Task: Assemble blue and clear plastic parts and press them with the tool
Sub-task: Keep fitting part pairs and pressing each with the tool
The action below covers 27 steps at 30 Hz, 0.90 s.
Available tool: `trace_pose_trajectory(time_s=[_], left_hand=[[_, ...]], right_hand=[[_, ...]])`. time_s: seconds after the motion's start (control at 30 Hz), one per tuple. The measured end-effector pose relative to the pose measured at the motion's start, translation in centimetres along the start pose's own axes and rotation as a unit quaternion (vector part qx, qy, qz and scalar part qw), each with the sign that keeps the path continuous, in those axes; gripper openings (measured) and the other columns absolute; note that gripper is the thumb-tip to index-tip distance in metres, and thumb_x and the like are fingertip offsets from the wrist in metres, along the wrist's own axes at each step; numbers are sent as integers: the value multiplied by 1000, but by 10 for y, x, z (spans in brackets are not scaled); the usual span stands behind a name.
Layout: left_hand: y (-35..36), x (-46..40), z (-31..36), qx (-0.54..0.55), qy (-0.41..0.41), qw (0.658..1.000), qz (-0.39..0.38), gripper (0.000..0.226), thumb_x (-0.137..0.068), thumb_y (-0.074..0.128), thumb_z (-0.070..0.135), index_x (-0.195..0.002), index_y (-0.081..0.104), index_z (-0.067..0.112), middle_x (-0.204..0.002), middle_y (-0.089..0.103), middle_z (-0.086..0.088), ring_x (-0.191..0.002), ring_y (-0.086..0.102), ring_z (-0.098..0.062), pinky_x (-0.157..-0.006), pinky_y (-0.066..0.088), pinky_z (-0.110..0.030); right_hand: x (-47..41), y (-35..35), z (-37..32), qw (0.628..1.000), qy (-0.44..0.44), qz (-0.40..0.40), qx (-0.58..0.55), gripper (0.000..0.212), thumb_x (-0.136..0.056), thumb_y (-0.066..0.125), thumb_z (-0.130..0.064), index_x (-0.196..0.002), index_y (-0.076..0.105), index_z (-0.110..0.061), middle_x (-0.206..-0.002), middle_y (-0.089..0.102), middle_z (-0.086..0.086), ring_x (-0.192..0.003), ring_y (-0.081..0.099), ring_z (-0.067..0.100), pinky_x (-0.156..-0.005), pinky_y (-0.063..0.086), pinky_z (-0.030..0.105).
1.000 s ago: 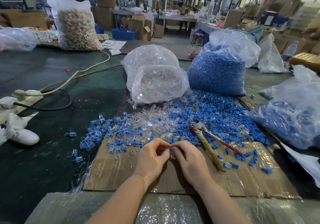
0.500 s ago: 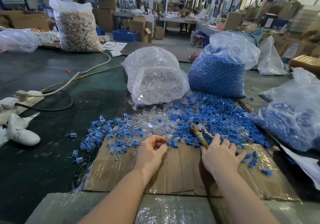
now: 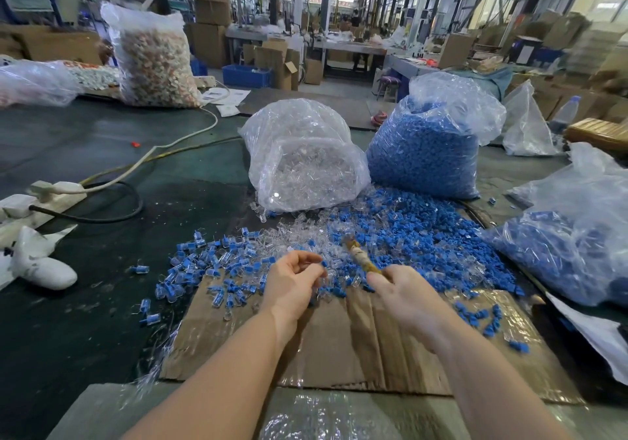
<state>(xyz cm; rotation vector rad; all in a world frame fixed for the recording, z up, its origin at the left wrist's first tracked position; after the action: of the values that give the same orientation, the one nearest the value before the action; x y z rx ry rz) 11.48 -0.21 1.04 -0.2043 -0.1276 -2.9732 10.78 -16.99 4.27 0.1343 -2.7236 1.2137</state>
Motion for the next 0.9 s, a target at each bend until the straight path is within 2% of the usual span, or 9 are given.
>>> trace_pose_trajectory(time_s=[0.1,0.23,0.37,0.43,0.57,0.7,0.9], left_hand=[[-4,-5,5,20,-4,1000,16,12,-87,57,2,-91,61,12,-83,66,-8,-68,59,-12,-55,49,-17],[-9,-10,5,26,-15,999,36,11,-87,57,1,-90,59,11,-83,65,-9,-72,61,-14,-56,50,-17],[-14,-12,6,9,-16,999,49,10,-87,56,-1,-92,59,7,-78,63,-7,-64,57,-10,-46,44,-10],[-16,-12,6,-3,-18,998,52,10,-87,55,1,-94,59,7,-81,63,-7,-67,57,-10,-47,44,-9],[-18,-14,6,-11,-23,998,53,11,-87,55,2,-96,60,6,-85,63,-8,-69,58,-10,-50,44,-13],[-17,-16,5,-17,-28,998,54,9,-87,57,2,-94,60,6,-82,63,-7,-67,58,-10,-50,44,-14],[-18,-19,2,-26,-42,997,61,7,-85,58,2,-90,61,7,-81,64,-8,-65,58,-10,-47,43,-14]], right_hand=[[10,16,-4,988,35,-91,-122,24,-94,46,-28,-75,45,-13,-73,46,6,-67,43,20,-60,36,31],[18,25,-8,971,60,-146,-179,19,-94,45,-26,-81,46,-13,-82,49,6,-73,49,20,-59,46,27],[20,25,-10,968,62,-172,-170,15,-92,48,-25,-88,50,-11,-87,52,7,-75,54,18,-67,51,30],[20,25,-9,967,62,-181,-170,10,-89,52,-16,-94,52,-8,-88,53,8,-78,54,18,-74,53,35],[20,26,-6,968,60,-197,-144,21,-80,50,1,-101,51,-5,-90,50,12,-80,52,24,-86,51,46],[20,28,-7,970,58,-200,-128,23,-80,44,7,-99,49,-7,-94,51,12,-83,55,23,-80,53,41],[21,30,-10,969,39,-214,-114,28,-78,41,7,-93,52,-13,-90,44,11,-84,44,23,-74,40,36]])
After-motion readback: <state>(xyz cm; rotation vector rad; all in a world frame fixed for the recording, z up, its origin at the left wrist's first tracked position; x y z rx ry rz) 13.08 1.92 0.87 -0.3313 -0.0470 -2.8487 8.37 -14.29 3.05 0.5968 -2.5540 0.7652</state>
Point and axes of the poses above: each hand's wrist, its own x-axis away from the middle knuckle, its own y-axis out of the palm, z = x × y, the point moved 8 cm from there along -x, towards the middle knuckle
